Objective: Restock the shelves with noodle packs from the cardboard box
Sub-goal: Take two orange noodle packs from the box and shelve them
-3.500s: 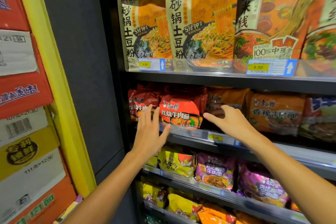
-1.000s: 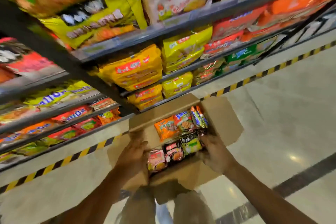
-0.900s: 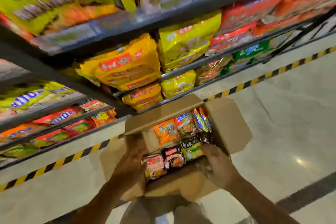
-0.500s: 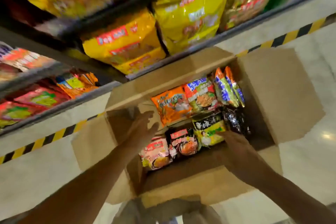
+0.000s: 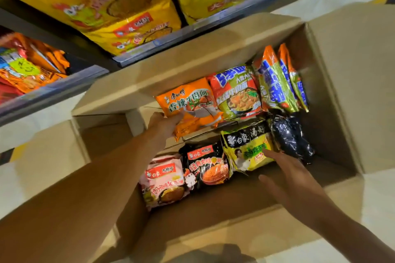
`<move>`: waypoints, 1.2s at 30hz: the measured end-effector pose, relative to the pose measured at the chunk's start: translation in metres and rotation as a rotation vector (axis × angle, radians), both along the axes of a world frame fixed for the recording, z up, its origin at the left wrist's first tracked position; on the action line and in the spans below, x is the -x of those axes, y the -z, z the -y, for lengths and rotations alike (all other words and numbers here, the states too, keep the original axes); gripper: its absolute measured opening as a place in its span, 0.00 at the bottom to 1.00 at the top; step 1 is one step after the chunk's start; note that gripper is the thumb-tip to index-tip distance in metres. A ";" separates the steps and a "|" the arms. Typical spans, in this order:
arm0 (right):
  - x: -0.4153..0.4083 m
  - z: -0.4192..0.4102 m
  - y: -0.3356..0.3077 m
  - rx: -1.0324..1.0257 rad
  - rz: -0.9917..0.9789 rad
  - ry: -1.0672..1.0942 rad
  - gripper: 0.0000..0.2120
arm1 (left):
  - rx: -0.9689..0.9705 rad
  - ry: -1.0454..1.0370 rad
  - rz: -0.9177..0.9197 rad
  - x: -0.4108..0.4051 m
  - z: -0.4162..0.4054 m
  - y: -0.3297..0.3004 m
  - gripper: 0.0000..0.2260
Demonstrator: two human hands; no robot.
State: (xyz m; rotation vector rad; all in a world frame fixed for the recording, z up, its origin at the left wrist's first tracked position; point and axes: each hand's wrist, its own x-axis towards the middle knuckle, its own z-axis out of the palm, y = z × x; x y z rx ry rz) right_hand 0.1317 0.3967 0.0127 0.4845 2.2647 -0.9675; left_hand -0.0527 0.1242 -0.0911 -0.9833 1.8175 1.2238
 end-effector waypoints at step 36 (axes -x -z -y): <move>0.179 0.141 0.105 -0.125 0.259 0.382 0.20 | -0.167 -0.102 -0.221 -0.065 0.141 -0.093 0.16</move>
